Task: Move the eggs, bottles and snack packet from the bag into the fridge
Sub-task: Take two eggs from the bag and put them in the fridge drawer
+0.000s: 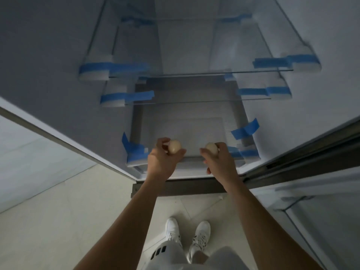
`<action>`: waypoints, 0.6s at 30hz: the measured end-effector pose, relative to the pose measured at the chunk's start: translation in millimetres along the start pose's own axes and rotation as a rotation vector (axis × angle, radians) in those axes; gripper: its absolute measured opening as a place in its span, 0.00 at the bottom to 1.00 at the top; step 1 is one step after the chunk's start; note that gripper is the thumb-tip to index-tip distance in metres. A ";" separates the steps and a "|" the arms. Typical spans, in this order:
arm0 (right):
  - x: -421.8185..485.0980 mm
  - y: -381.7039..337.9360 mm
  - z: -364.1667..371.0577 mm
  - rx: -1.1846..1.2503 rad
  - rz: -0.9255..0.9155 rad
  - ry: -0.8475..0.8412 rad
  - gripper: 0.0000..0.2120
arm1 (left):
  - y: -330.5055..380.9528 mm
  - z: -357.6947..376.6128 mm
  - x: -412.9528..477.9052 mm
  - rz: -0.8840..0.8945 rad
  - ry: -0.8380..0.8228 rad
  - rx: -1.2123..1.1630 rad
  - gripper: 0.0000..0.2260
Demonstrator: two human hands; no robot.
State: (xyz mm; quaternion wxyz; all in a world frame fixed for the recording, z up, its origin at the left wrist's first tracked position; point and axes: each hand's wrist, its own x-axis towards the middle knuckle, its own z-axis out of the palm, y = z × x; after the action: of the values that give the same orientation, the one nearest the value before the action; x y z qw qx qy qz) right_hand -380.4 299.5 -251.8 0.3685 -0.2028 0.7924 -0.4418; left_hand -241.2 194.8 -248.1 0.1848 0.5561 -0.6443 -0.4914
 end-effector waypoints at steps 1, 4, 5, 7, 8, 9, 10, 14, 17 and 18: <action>5.4 3.8 3.3 -0.100 -0.055 0.033 0.19 | -1.1 2.6 3.6 0.020 0.010 0.034 0.22; 17.6 11.2 10.3 -0.497 -0.236 0.141 0.20 | -5.6 9.7 12.4 0.073 0.018 0.100 0.18; 20.6 12.7 11.7 -0.593 -0.283 0.170 0.21 | -8.0 12.0 15.0 0.096 0.029 0.121 0.18; 26.3 16.8 14.8 -0.711 -0.342 0.210 0.24 | -14.1 16.2 19.4 0.139 0.046 0.160 0.17; 28.9 19.3 16.8 -0.746 -0.360 0.224 0.25 | -17.6 18.1 20.4 0.149 0.051 0.181 0.17; 30.9 21.4 18.7 -0.769 -0.378 0.241 0.26 | -19.8 20.0 20.9 0.165 0.064 0.199 0.17; 33.3 23.6 20.4 -0.785 -0.398 0.260 0.27 | -21.5 21.7 21.2 0.171 0.074 0.212 0.17; 39.8 28.9 25.2 -0.831 -0.448 0.306 0.27 | -24.6 27.5 23.0 0.141 0.120 0.202 0.18; 39.8 32.3 29.4 -0.870 -0.487 0.356 0.26 | -26.0 31.9 24.1 0.143 0.133 0.195 0.19; 39.1 33.4 30.9 -0.894 -0.507 0.383 0.25 | -26.7 33.1 23.7 0.145 0.138 0.190 0.19</action>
State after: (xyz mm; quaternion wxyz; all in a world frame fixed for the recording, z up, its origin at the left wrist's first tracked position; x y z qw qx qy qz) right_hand -382.0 274.8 -306.5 -0.0227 -0.4402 0.8821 -0.1662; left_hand -260.3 190.4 -292.6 0.2104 0.5555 -0.7122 -0.3740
